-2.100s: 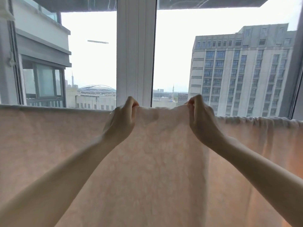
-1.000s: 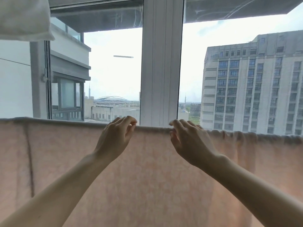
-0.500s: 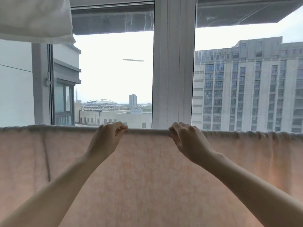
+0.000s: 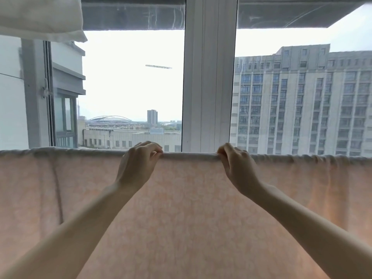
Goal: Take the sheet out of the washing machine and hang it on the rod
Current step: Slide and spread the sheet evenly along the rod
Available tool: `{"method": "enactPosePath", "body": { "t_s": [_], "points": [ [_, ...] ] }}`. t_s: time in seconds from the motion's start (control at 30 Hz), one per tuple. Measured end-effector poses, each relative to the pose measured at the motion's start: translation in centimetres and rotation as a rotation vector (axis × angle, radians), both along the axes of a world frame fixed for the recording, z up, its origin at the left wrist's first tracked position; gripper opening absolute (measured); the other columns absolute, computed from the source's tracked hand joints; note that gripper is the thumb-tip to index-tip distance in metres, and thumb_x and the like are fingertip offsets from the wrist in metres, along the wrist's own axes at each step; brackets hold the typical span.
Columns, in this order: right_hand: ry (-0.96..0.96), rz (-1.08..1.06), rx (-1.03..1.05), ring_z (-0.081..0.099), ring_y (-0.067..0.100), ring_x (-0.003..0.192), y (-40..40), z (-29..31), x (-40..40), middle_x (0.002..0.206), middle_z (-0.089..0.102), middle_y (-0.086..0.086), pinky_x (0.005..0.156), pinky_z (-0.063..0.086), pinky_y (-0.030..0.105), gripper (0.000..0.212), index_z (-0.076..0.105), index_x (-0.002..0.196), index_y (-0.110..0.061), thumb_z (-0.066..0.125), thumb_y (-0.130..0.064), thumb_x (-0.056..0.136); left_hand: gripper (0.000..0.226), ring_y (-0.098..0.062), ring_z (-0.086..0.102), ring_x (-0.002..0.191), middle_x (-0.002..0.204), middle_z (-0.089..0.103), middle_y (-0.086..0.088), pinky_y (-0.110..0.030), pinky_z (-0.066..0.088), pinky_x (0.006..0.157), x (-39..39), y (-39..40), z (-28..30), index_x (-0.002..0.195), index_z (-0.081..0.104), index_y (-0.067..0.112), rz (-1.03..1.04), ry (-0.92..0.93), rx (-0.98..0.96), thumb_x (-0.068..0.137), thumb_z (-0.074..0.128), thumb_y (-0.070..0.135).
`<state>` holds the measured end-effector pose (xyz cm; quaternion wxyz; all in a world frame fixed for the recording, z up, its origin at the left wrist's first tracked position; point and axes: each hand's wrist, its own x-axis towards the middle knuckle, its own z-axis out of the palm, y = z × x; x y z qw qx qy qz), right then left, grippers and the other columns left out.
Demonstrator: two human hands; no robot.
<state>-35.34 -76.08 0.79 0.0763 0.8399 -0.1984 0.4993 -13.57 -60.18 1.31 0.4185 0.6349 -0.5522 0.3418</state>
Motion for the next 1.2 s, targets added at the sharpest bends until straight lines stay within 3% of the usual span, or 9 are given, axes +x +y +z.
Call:
{"method": "enactPosePath", "body": {
  "t_s": [0.1, 0.23, 0.4, 0.53, 0.63, 0.73, 0.8, 1.03, 1.2],
  "points": [
    [0.017, 0.04, 0.103, 0.058, 0.016, 0.064, 0.9, 0.8, 0.0, 0.076, 0.063, 0.003, 0.074, 0.052, 0.03, 0.01, 0.057, 0.098, -0.006, 0.05, -0.012, 0.098, 0.009, -0.019, 0.067, 0.088, 0.101, 0.071, -0.001, -0.035, 0.055, 0.076, -0.2, -0.4, 0.1, 0.098, 0.068, 0.012, 0.014, -0.002, 0.029, 0.094, 0.061, 0.015],
    [-0.159, 0.159, 0.216, 0.05, 0.004, 0.059, 2.3, 1.7, -1.6, 0.076, 0.057, -0.002, 0.056, 0.042, 0.009, 0.008, 0.05, 0.094, -0.009, 0.045, -0.01, 0.1, 0.007, -0.02, 0.067, 0.1, 0.115, 0.07, -0.003, -0.037, 0.055, 0.081, -1.6, -0.5, -0.8, 0.1, 0.056, 0.013, -0.097, 0.002, -0.077, 0.1, 0.051, 0.018],
    [-0.076, 0.175, 0.132, 0.06, 0.018, 0.097, 2.3, -1.2, -3.0, 0.106, 0.065, 0.009, 0.082, 0.038, 0.008, 0.011, 0.049, 0.095, -0.005, 0.043, -0.012, 0.1, 0.008, -0.02, 0.062, 0.114, 0.121, 0.068, -0.006, -0.049, 0.048, 0.099, -2.7, -1.1, -2.8, 0.095, 0.051, 0.015, -0.152, -0.027, -0.044, 0.101, 0.045, 0.019],
    [-0.167, 0.15, 0.134, 0.041, -0.005, 0.107, 1.6, 0.5, -4.3, 0.116, 0.061, 0.003, 0.086, 0.024, -0.008, 0.012, 0.049, 0.101, -0.005, 0.041, -0.013, 0.101, 0.008, -0.019, 0.063, 0.112, 0.12, 0.068, -0.008, -0.053, 0.05, 0.096, -3.8, -1.3, -2.0, 0.097, 0.054, 0.007, -0.166, -0.048, -0.16, 0.099, 0.049, 0.013],
    [-0.142, 0.142, 0.065, 0.049, 0.015, 0.119, 1.0, -0.8, -4.5, 0.116, 0.065, 0.016, 0.097, 0.022, -0.002, 0.01, 0.047, 0.095, -0.008, 0.04, -0.013, 0.1, 0.01, -0.015, 0.06, 0.117, 0.12, 0.068, -0.005, -0.049, 0.045, 0.105, -4.1, -1.8, -2.7, 0.096, 0.055, 0.009, -0.147, -0.103, -0.125, 0.099, 0.049, 0.016],
    [-0.023, 0.088, -0.01, 0.039, 0.021, 0.137, 0.0, -2.9, -4.9, 0.132, 0.058, 0.013, 0.113, 0.032, 0.03, 0.008, 0.044, 0.094, -0.015, 0.041, -0.013, 0.101, 0.008, -0.014, 0.055, 0.126, 0.125, 0.066, -0.005, -0.045, 0.046, 0.105, -3.7, -2.2, -4.3, 0.096, 0.057, 0.011, -0.171, -0.143, -0.096, 0.098, 0.051, 0.016],
    [-0.015, 0.068, -0.079, 0.034, 0.02, 0.141, 0.0, -3.3, -5.4, 0.135, 0.056, 0.012, 0.112, 0.035, 0.043, 0.005, 0.046, 0.097, -0.013, 0.043, -0.012, 0.1, 0.011, -0.016, 0.053, 0.128, 0.127, 0.064, -0.005, -0.044, 0.044, 0.107, -3.6, -2.2, -4.9, 0.098, 0.059, 0.011, -0.184, -0.172, -0.128, 0.1, 0.05, 0.016],
    [0.078, -0.005, -0.151, 0.037, 0.026, 0.139, -0.3, -3.3, -4.9, 0.137, 0.053, 0.012, 0.111, 0.035, 0.048, 0.001, 0.049, 0.099, -0.011, 0.049, -0.013, 0.099, 0.012, -0.019, 0.052, 0.129, 0.129, 0.062, -0.004, -0.041, 0.039, 0.111, -3.0, -2.2, -4.7, 0.101, 0.062, 0.011, -0.141, -0.234, -0.079, 0.1, 0.051, 0.016],
    [0.091, 0.045, -0.133, 0.06, 0.015, 0.099, 0.1, -0.5, -2.6, 0.105, 0.066, 0.0, 0.094, 0.049, 0.039, 0.011, 0.052, 0.101, -0.018, 0.053, -0.026, 0.094, 0.008, -0.016, 0.063, 0.108, 0.114, 0.068, 0.0, -0.037, 0.048, 0.099, -2.6, -2.1, -3.0, 0.098, 0.066, 0.012, -0.109, -0.23, -0.041, 0.09, 0.064, 0.011]
  ]
}}
